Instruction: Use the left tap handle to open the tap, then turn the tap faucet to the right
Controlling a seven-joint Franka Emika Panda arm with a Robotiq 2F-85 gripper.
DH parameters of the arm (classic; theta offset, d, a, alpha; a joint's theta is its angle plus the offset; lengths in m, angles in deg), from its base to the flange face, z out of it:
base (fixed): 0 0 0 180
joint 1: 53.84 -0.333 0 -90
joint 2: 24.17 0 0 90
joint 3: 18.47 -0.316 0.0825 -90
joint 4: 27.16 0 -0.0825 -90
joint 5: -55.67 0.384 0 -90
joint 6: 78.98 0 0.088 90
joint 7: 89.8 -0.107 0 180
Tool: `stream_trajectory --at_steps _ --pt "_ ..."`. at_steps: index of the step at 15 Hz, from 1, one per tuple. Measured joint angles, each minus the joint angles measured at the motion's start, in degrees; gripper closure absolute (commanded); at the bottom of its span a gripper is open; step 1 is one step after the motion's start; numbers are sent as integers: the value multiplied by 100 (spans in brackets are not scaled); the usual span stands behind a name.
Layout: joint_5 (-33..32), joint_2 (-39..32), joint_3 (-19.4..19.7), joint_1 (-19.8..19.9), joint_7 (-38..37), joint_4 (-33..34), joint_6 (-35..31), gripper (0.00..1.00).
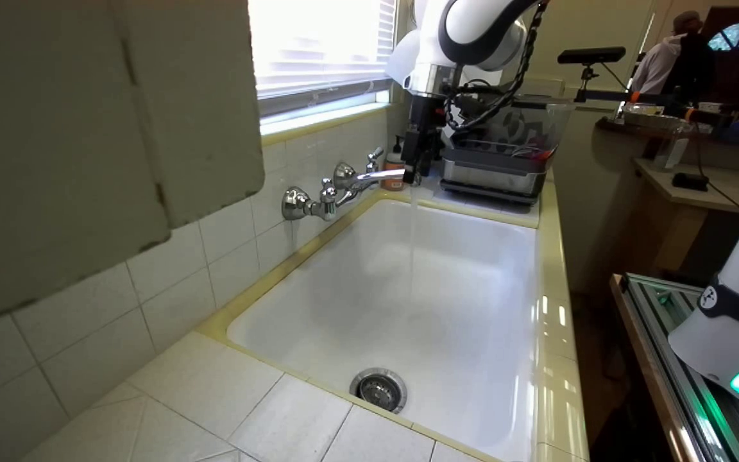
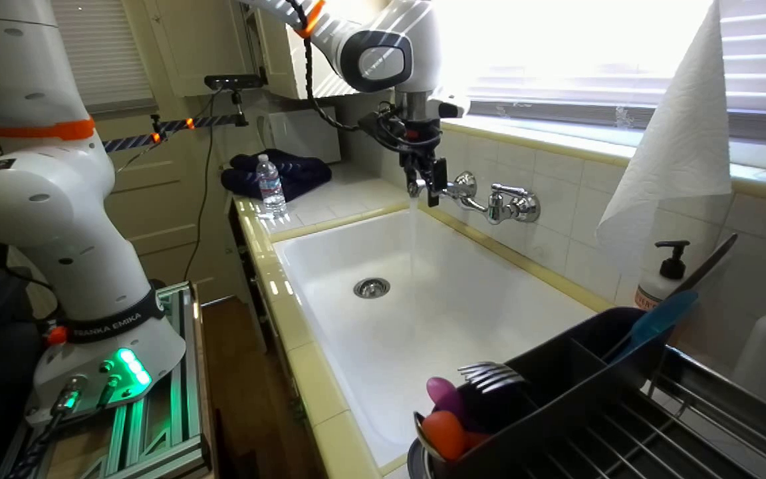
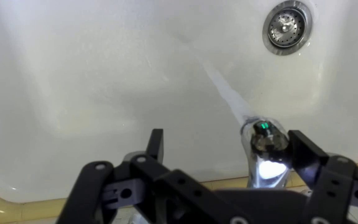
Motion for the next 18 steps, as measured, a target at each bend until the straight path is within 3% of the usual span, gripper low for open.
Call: stream_trajectory --at_steps 18 --pt "-66 5 74 111 294 28 0 0"
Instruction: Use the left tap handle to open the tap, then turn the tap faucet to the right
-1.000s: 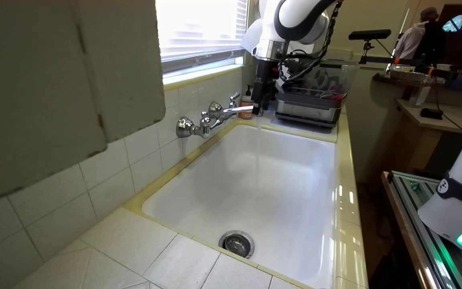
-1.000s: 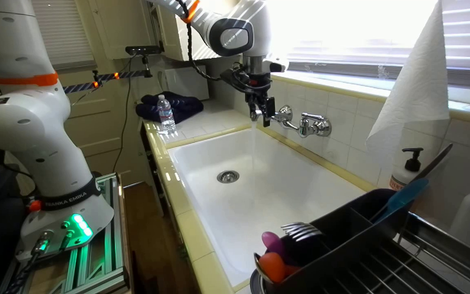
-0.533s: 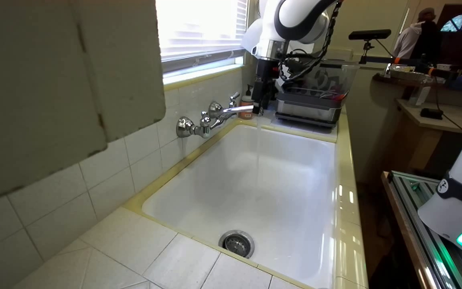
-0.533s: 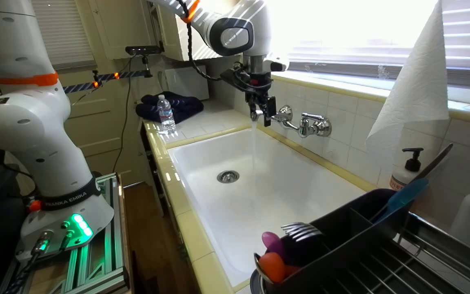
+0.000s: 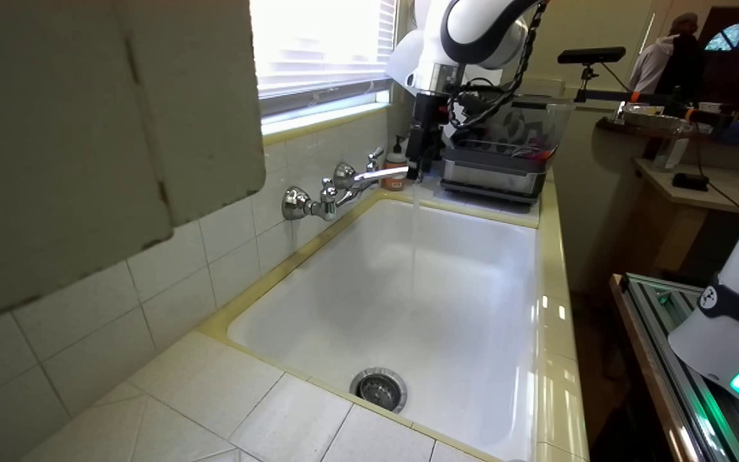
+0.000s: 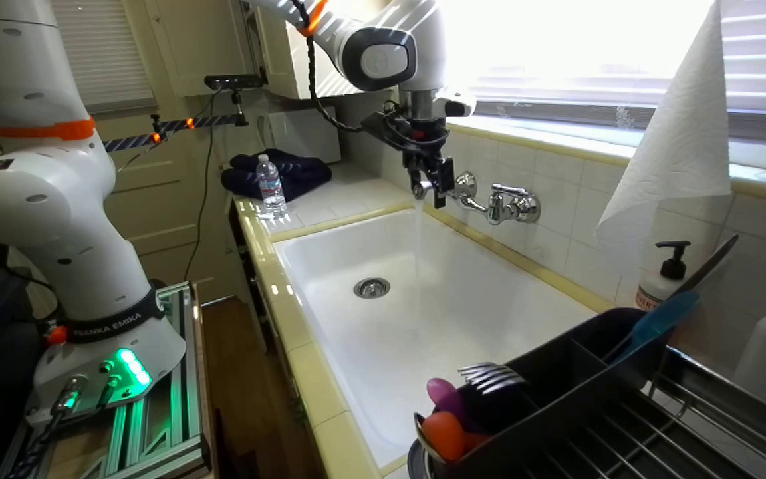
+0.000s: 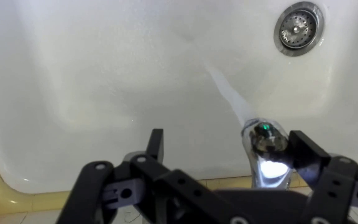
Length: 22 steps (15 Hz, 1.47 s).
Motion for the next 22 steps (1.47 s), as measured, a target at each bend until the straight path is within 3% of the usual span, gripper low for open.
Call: stream_trajectory --at_steps 22 --pt "-191 108 382 409 834 168 182 0"
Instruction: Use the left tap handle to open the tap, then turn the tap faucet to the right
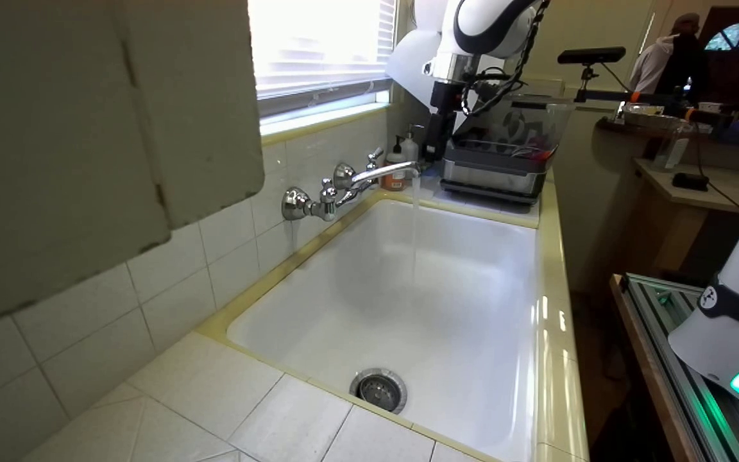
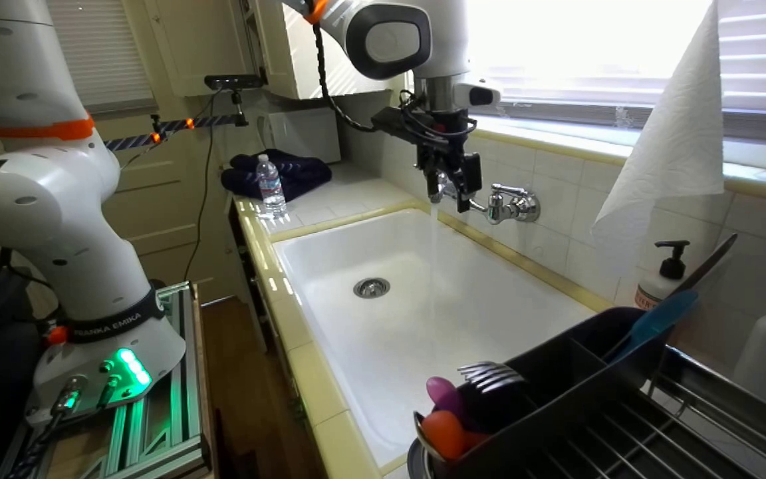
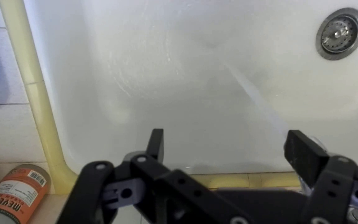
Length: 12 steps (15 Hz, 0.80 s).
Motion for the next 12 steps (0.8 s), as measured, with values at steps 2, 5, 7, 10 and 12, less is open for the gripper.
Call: stream_trajectory --at_steps 2,5,7,10,12 --pt "7 92 -23 0 94 14 0 0" --pt "23 309 -133 -73 125 10 68 0" --pt "24 466 -221 -149 97 2 239 0" --pt "12 704 -325 -275 -66 -24 525 0" --pt "-13 862 -386 -343 -260 -50 693 0"
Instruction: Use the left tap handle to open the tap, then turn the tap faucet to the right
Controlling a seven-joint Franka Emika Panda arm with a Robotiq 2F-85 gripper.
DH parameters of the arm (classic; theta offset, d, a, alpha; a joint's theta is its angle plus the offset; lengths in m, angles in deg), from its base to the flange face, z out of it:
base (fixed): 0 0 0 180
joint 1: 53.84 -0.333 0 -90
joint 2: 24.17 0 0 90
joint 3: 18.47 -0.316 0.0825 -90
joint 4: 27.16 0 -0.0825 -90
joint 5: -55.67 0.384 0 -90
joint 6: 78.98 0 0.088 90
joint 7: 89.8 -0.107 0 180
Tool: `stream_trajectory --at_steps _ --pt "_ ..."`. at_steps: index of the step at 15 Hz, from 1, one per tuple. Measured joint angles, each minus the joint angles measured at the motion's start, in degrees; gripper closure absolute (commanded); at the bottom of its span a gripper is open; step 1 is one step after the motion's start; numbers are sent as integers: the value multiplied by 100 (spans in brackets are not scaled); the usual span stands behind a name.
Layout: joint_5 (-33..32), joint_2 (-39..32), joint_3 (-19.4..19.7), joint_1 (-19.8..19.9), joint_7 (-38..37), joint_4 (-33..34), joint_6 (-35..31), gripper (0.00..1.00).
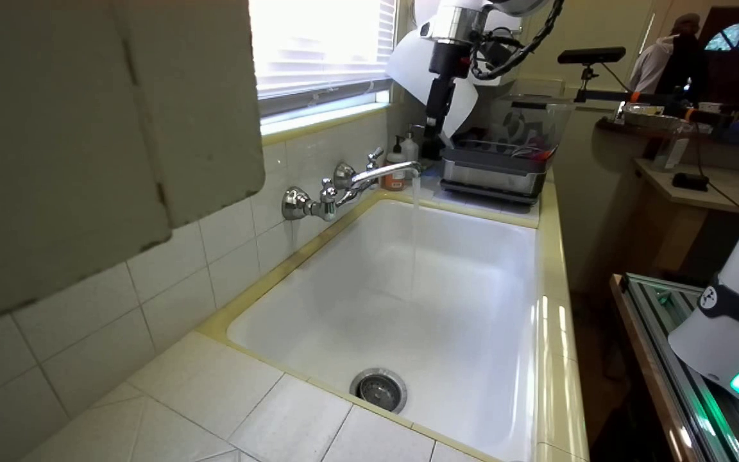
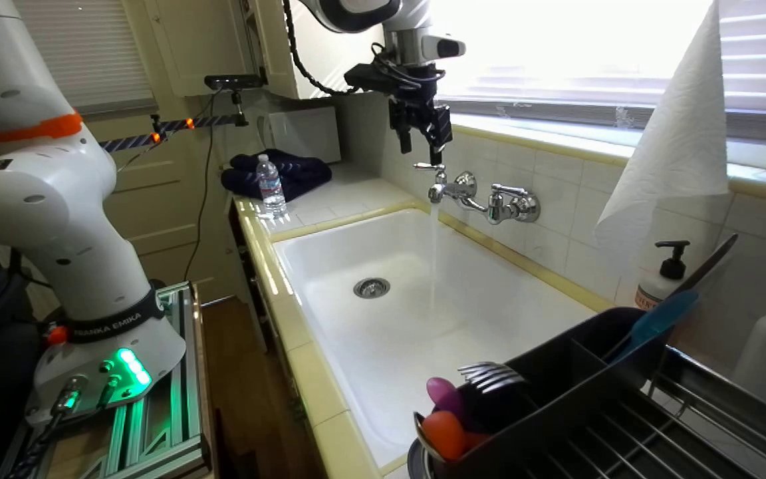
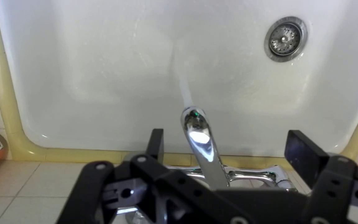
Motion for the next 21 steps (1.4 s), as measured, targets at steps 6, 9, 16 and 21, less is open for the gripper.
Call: stream_trajectory --at_steps 6,9,16,21 --pt "-225 397 -166 -111 -768 -22 319 0" --pt "-346 549 -230 -145 -1112 -52 387 0" --pt "-670 747 -345 -177 -1613 -104 576 0" --pt "-670 733 -331 -177 -1610 -97 575 0"
